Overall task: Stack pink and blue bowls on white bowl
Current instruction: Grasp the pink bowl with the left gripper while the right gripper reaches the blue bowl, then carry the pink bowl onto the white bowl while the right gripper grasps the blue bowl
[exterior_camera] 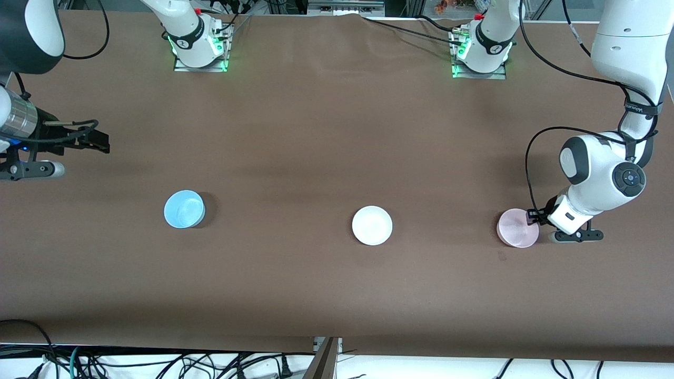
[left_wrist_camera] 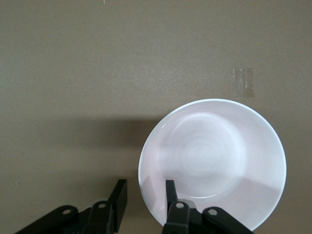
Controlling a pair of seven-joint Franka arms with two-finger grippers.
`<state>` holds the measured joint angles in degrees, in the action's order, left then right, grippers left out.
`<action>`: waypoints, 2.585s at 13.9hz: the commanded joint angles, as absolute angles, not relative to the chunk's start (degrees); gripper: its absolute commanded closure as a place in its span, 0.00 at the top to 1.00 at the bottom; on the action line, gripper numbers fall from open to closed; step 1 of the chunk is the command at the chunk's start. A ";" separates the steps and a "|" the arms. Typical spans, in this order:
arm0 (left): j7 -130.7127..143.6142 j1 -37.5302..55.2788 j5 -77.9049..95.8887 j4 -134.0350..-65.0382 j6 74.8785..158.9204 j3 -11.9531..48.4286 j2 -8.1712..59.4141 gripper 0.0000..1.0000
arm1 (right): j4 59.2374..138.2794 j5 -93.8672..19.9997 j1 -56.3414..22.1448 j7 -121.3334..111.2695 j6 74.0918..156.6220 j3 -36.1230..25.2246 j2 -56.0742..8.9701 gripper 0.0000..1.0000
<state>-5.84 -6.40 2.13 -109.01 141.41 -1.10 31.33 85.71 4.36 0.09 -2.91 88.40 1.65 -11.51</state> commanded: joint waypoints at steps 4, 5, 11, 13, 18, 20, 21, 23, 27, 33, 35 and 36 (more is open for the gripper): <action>-6.86 -6.68 1.76 -109.42 143.00 -0.79 31.46 0.18 | 87.27 3.43 1.49 -2.29 93.77 1.85 -16.08 1.00; -6.86 -6.68 1.76 -109.42 143.00 -0.79 31.46 0.15 | 88.49 3.34 1.49 -1.76 95.35 1.85 -16.43 1.00; -6.59 -6.15 1.76 -109.07 143.44 -0.70 31.20 0.00 | 100.17 0.97 1.41 -0.26 111.32 1.85 -16.70 1.00; -5.71 -5.98 2.37 -108.64 143.35 -0.18 30.50 0.00 | 104.48 0.97 1.41 -0.26 117.92 1.85 -17.05 1.00; 10.07 -5.80 2.37 -107.67 143.35 6.66 28.48 0.00 | 108.10 -0.08 2.02 -0.26 128.31 1.85 -21.43 1.00; 17.72 -5.80 2.02 -107.67 143.35 10.09 27.08 0.00 | 109.15 -3.42 2.81 -0.35 131.73 1.85 -23.63 1.00; 21.23 -5.80 2.02 -107.75 143.18 11.85 26.20 0.00 | 109.51 -3.51 2.99 -0.35 133.66 1.85 -24.51 1.00; 28.70 -5.71 1.76 -107.67 143.17 15.36 25.49 0.00 | 110.21 -3.52 3.25 -0.44 136.66 1.85 -26.18 1.00; 44.25 0.95 -0.07 -107.14 143.44 17.05 25.75 0.00 | 110.74 -3.69 3.87 -0.70 138.08 1.85 -27.24 1.00; 65.02 10.18 -8.09 -103.01 143.44 16.79 28.38 0.00 | 110.92 -4.04 3.87 -1.14 138.08 1.93 -28.83 1.00; 68.36 12.03 -8.35 -100.56 143.44 16.70 30.66 0.00 | 110.92 -4.04 3.87 -1.14 138.08 1.93 -29.35 1.00; 70.55 13.35 -9.22 -99.50 143.44 16.44 31.98 0.00 | 110.92 -4.04 3.87 -1.14 138.08 1.93 -29.44 0.99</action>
